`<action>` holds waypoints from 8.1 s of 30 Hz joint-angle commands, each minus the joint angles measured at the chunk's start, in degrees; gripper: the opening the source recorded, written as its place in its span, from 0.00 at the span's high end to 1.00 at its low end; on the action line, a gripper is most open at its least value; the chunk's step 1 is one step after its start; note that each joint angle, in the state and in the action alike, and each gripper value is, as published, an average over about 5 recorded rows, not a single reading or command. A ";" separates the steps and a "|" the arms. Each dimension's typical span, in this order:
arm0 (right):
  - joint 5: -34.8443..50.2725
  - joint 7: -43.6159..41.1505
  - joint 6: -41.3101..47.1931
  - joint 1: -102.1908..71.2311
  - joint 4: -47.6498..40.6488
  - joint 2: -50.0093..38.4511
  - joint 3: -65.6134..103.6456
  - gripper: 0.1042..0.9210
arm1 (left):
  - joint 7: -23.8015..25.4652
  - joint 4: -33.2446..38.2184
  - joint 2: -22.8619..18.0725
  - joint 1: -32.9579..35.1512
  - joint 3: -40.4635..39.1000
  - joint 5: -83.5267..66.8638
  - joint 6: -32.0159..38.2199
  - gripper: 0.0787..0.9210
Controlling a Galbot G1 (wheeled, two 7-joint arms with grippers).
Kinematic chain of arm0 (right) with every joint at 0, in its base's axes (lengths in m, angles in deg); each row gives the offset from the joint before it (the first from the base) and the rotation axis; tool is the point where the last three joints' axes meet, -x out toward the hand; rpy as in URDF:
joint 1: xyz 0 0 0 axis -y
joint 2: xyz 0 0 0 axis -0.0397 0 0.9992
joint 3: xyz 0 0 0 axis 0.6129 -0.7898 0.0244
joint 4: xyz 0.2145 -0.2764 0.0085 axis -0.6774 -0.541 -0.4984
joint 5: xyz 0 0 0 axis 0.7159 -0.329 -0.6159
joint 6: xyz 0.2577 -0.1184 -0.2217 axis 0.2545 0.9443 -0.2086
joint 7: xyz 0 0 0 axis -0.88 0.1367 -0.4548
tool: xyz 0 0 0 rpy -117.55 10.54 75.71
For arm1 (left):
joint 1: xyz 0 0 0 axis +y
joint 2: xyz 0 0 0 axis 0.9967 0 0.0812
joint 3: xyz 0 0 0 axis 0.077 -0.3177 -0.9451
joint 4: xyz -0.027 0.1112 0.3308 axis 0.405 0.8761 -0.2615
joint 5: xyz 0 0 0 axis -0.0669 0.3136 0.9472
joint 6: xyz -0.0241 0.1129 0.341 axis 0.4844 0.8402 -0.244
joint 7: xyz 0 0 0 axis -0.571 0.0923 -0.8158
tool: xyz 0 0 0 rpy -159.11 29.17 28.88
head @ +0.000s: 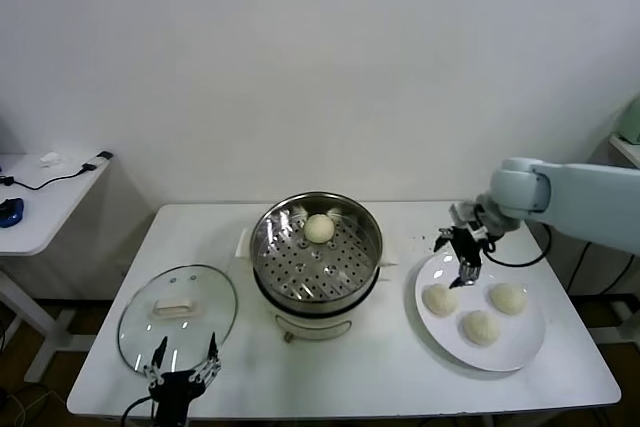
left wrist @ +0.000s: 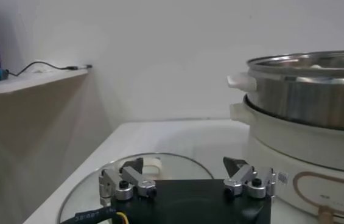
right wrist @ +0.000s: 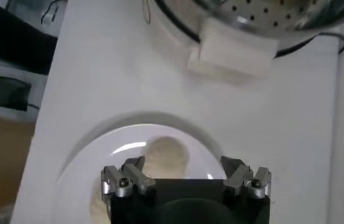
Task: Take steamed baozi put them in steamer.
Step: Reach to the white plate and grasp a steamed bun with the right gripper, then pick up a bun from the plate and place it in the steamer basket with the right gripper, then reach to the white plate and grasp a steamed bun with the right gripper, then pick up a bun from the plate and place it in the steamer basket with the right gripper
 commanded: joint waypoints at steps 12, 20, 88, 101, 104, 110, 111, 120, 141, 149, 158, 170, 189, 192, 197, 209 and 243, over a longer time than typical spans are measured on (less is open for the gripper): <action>-4.24 2.73 4.77 -16.29 -7.42 -0.30 10.47 0.12 | -0.20 -1.16 -0.07 -0.08 -0.20 0.53 0.02 0.12; -5.37 3.41 4.87 -18.70 -8.67 -0.08 13.20 0.12 | -0.43 -1.29 -0.02 -0.12 -0.19 0.87 0.13 0.12; 28.75 10.33 13.02 5.48 -11.24 42.76 3.45 0.30 | -1.80 1.12 0.60 1.03 -3.15 2.84 -0.24 0.12; 25.48 11.12 13.12 -0.56 -16.12 45.64 3.59 0.30 | -1.66 -0.26 0.25 -0.61 -2.98 2.48 -0.89 0.12; 25.51 11.55 13.26 -1.03 -15.92 45.64 3.66 0.30 | -1.64 -0.42 0.35 -0.83 -2.77 2.19 -1.00 0.12; 24.72 11.78 12.61 -0.86 -15.40 44.65 4.43 0.26 | -1.54 -0.43 0.29 -1.13 -2.75 2.13 -1.28 0.12; 24.35 11.82 12.39 -0.67 -15.17 44.17 4.82 0.24 | -1.53 -0.41 0.26 -1.13 -2.78 2.14 -1.30 0.12; 22.19 2.93 4.91 10.16 -8.11 32.14 6.87 0.12 | -1.38 0.58 0.42 -0.95 -2.22 2.14 -1.55 0.12; -2.83 -6.22 -2.00 17.63 10.16 -14.87 -13.43 0.12 | -1.32 0.99 0.46 -1.64 -0.69 2.19 -1.49 0.12; -5.30 -1.59 1.36 3.23 9.82 -17.70 -6.35 0.12 | -1.30 0.36 0.16 -1.68 -0.66 2.28 -1.57 0.12; -8.63 2.18 4.42 -12.40 6.51 -17.85 5.50 0.12 | -1.28 -0.32 0.22 -1.88 -0.85 2.58 -1.74 0.12; -9.02 3.85 5.42 -17.15 1.34 -14.36 10.91 0.12 | -1.32 -0.75 0.12 -2.24 -1.17 2.68 -1.82 0.12; -10.01 3.31 5.29 -20.96 -0.28 -11.75 14.59 0.18 | -1.53 -0.57 -0.11 -1.81 -1.24 2.70 -1.91 0.12; -10.84 2.62 5.02 -20.78 -0.03 -11.91 14.76 0.25 | -1.54 -0.46 -0.22 -1.72 -1.38 2.77 -1.95 0.12; -14.09 -0.77 2.79 -17.19 -0.09 -12.25 14.88 0.34 | -1.54 -0.04 -0.27 -1.64 -1.42 2.83 -2.09 0.12; -10.55 -15.55 -10.35 13.93 -2.25 -0.21 10.11 0.35 | -1.35 0.93 0.15 -1.67 -1.45 3.12 -2.38 0.12; -28.83 -11.50 -37.26 0.89 0.24 35.26 12.15 0.35 | -1.96 1.99 0.34 0.01 -0.71 3.06 -1.88 0.12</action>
